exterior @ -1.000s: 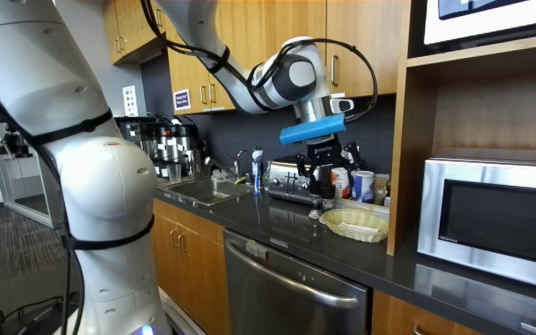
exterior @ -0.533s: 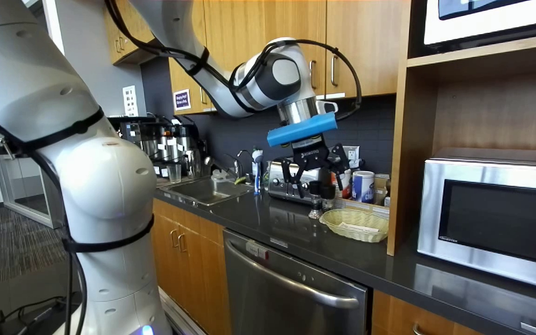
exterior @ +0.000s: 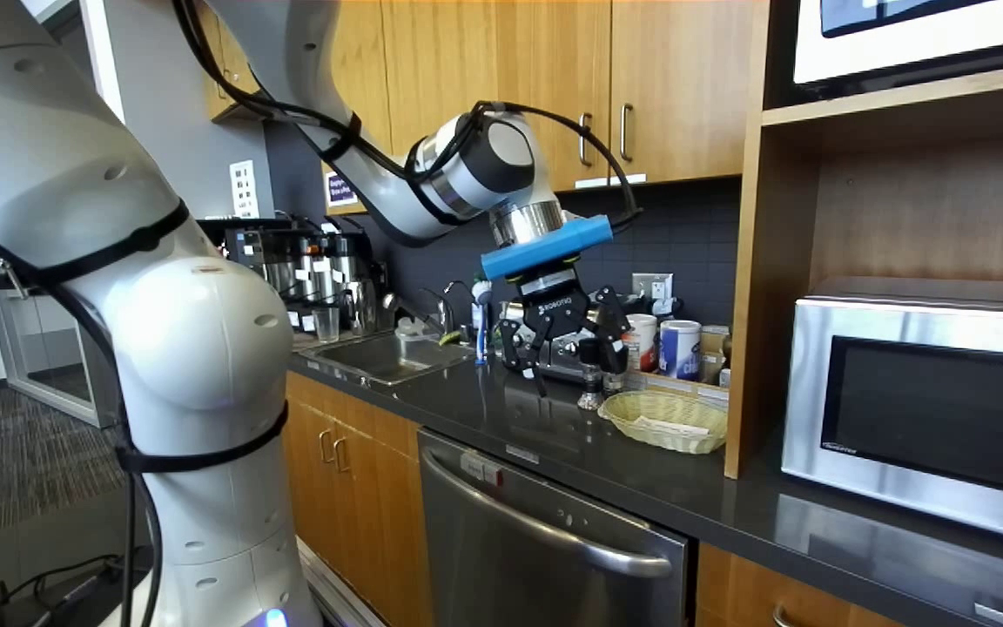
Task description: Push the toaster closer to the wall
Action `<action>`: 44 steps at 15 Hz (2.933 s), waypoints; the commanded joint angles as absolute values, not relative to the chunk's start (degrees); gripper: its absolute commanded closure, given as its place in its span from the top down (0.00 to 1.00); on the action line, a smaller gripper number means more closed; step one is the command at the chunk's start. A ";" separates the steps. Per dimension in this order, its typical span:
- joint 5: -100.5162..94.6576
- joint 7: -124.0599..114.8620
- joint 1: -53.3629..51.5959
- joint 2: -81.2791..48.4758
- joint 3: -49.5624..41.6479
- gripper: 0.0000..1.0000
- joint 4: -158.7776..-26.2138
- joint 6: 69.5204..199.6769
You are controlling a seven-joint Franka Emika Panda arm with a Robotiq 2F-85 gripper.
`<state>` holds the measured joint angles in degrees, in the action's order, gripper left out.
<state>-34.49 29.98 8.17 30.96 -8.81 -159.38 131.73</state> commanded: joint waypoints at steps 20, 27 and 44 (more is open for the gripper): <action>-46.19 31.28 3.75 27.01 -7.32 1.00 -159.41 127.09; -46.19 31.29 3.75 27.00 -7.32 1.00 -159.41 127.08; -45.35 29.55 2.51 25.43 -6.17 1.00 -158.39 125.99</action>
